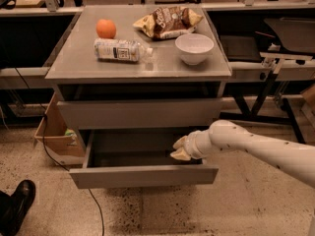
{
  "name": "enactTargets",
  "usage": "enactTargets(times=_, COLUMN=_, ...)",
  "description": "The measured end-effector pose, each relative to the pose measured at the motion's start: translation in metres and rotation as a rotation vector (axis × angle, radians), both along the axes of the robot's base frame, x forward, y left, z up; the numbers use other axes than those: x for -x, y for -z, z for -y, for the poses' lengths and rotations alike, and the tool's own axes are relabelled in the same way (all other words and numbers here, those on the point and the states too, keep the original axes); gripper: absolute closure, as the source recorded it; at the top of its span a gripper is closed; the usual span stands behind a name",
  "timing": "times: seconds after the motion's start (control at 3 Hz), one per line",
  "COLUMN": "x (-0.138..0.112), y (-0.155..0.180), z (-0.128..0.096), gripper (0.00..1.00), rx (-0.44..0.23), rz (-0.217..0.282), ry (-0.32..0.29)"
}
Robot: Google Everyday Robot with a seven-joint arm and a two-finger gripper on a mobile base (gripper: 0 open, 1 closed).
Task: Open middle drawer
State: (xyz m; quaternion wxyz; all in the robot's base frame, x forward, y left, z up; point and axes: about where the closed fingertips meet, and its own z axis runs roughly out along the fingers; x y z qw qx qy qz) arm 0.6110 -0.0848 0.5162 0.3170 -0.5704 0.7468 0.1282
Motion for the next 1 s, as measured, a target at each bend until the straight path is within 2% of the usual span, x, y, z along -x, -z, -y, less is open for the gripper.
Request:
enactTargets(times=0.33, x=-0.023, y=0.015, z=-0.005, gripper=0.89, rx=-0.026, rz=-0.017, ry=0.008)
enactTargets(times=0.67, x=-0.035, y=0.039, z=-0.013, gripper=1.00, rx=-0.024, rz=-0.060, ry=0.003)
enactTargets(times=1.0, x=-0.031, y=0.066, z=-0.020, gripper=1.00, rx=-0.008, rz=-0.124, ry=-0.014)
